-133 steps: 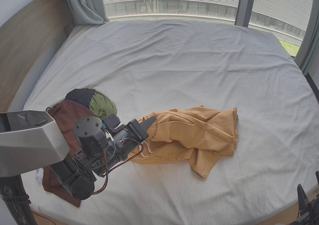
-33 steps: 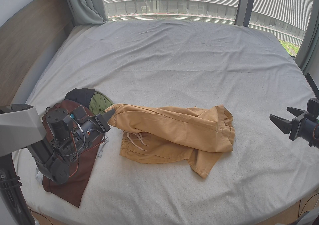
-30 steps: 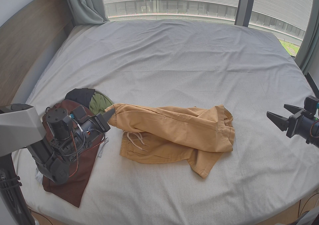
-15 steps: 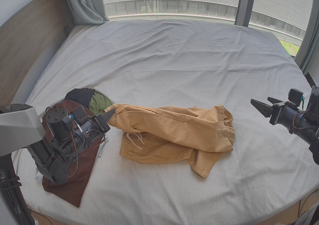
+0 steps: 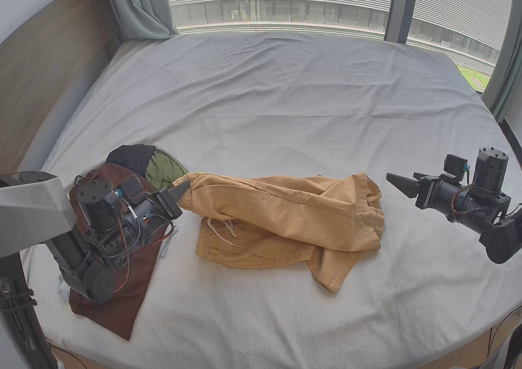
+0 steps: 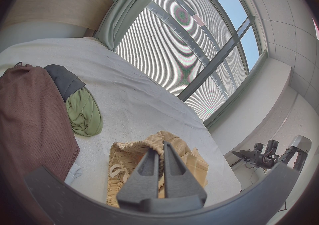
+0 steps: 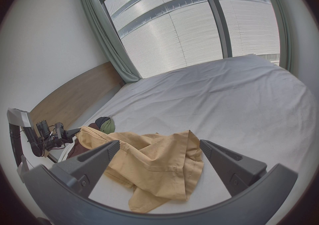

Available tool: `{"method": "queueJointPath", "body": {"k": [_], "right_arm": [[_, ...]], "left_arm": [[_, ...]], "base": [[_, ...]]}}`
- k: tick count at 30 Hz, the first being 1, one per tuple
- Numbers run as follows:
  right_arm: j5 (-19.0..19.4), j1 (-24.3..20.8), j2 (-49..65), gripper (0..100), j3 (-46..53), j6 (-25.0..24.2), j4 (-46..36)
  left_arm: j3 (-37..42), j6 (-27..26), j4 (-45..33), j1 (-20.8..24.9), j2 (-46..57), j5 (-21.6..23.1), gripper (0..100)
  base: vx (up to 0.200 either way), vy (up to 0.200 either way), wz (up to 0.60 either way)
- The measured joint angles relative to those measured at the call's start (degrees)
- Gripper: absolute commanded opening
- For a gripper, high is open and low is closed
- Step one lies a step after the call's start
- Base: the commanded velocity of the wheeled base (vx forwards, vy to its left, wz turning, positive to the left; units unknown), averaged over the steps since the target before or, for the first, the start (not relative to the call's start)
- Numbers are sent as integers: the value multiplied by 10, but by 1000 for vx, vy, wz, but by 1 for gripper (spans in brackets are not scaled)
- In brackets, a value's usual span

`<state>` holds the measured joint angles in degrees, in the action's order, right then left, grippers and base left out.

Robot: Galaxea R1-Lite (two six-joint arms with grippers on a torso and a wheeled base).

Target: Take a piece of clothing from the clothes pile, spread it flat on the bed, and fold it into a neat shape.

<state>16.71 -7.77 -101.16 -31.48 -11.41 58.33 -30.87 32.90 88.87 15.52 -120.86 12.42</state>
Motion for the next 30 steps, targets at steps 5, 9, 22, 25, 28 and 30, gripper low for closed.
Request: {"method": "queueJointPath", "body": {"k": [5, 9, 22, 25, 28, 30], "right_arm": [[7, -5, -49, 100, -10, -15, 59], [9, -6, -88, 100, -12, -24, 106], [10, -10, -145, 100, -18, -64, 116], [10, -12, -156, 100, -22, -66, 115], [15, -12, -166, 100, -24, -73, 116], [26, -11, -174, 100, -26, -84, 116]], "left_arm": [[0, 0, 0, -5, -1, 1, 0], [0, 0, 0, -9, -1, 2, 0], [0, 0, -1, -15, -6, 2, 0], [0, -1, -1, -16, -8, 2, 0], [0, -1, -1, -16, -9, 2, 0], [0, -2, -1, -16, -10, 2, 0]], "base": [[0, 0, 0], [0, 0, 0], [0, 0, 0], [0, 0, 0], [0, 0, 0], [0, 0, 0]]}}
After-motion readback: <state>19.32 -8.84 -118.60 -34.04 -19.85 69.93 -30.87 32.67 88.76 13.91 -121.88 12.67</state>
